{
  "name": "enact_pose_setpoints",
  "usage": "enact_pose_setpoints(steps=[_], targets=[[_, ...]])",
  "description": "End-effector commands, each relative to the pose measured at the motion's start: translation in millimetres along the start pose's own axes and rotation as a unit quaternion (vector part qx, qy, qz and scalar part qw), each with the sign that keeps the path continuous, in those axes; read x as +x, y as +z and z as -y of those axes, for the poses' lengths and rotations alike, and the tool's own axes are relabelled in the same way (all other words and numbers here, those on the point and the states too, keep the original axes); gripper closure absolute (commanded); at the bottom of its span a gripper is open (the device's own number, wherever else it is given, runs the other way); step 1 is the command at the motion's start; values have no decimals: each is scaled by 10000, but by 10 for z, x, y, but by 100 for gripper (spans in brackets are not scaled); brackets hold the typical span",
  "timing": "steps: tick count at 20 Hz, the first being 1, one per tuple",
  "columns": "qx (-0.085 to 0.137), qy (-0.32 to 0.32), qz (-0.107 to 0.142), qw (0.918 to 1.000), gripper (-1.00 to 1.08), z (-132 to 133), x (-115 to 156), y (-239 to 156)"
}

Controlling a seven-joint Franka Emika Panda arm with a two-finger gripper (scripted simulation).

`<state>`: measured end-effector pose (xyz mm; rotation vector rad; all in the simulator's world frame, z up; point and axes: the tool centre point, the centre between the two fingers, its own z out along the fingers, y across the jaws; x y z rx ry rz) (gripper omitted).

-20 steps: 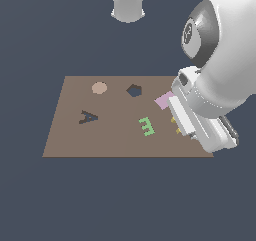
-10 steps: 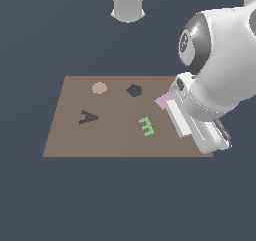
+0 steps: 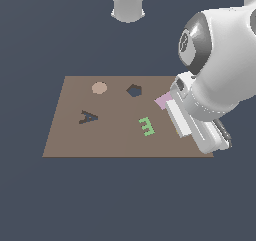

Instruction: Insert a designated object into the corresponding slot on a board.

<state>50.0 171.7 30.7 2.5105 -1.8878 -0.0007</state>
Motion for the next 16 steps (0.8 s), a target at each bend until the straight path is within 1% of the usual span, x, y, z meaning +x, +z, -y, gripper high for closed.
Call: enact_pose_setpoints(steps=[1,5,9,12,16], targets=[[3,-1,0,10000,108,4,-1,-37],[0,14,0,10000,108,-4,24,-24],[1,125,0,9999,108,-48,219,-29],[2,280,0,9996,108,-117,489,-36],[3,578,1,9983,108,-271,1005,-49]])
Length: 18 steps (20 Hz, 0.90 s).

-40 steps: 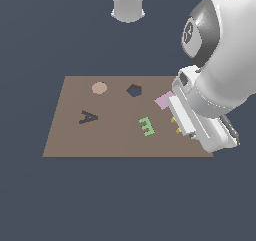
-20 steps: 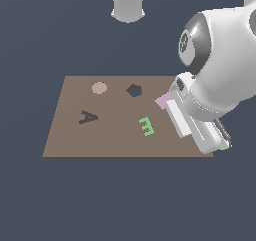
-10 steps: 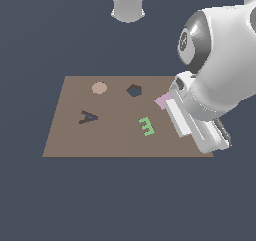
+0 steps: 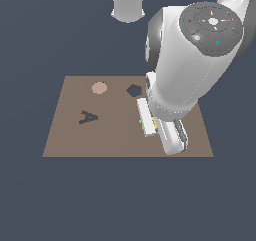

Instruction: Insert a designated object into the corresponding slot on a board.

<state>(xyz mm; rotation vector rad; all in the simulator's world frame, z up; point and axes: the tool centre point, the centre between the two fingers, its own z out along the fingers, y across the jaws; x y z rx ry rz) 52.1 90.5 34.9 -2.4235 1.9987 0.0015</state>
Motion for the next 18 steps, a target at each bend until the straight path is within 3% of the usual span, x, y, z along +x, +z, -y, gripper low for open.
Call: enact_pose_setpoints(steps=[1,9,13,18], targets=[[3,220,-4,9998,108,-85,382,-11],[6,906,-3,9959,108,-467,1573,-42],[6,1099,-2,9939,108,-600,1903,-50],[6,1197,-2,9928,108,-669,2075,-54]])
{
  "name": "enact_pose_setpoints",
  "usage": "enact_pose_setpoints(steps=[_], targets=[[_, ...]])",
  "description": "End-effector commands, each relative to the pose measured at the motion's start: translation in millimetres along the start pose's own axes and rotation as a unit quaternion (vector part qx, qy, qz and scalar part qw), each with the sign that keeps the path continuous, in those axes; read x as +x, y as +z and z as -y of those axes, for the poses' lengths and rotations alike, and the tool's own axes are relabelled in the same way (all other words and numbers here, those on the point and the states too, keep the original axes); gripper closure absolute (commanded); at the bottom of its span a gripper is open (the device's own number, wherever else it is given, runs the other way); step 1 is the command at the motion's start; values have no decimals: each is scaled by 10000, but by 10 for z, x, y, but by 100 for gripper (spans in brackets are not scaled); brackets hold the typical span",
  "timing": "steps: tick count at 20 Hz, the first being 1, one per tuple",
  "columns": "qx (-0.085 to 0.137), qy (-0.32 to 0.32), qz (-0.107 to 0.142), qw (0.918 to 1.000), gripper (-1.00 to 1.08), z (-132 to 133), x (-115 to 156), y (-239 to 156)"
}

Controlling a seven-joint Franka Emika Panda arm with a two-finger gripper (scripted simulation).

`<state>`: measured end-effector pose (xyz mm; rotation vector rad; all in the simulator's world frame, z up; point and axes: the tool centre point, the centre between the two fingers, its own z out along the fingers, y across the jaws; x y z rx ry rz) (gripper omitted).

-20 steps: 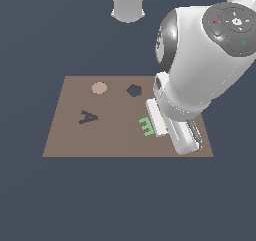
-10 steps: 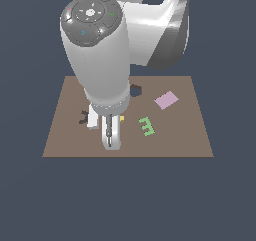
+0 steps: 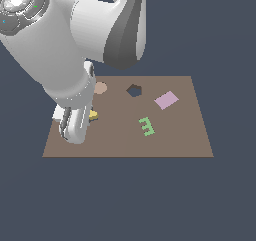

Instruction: Insert a designated object into the corresponding slot on a board.

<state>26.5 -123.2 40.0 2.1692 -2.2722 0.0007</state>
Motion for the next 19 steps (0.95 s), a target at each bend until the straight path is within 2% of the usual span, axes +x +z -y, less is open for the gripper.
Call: enact_pose_setpoints(steps=[1,9,10,19], targets=[[1,14,4,10000,108,-4,33,-2],[1,13,4,10000,108,0,33,99],[1,13,4,10000,-92,0,33,99],[1,13,4,10000,-92,0,33,99]])
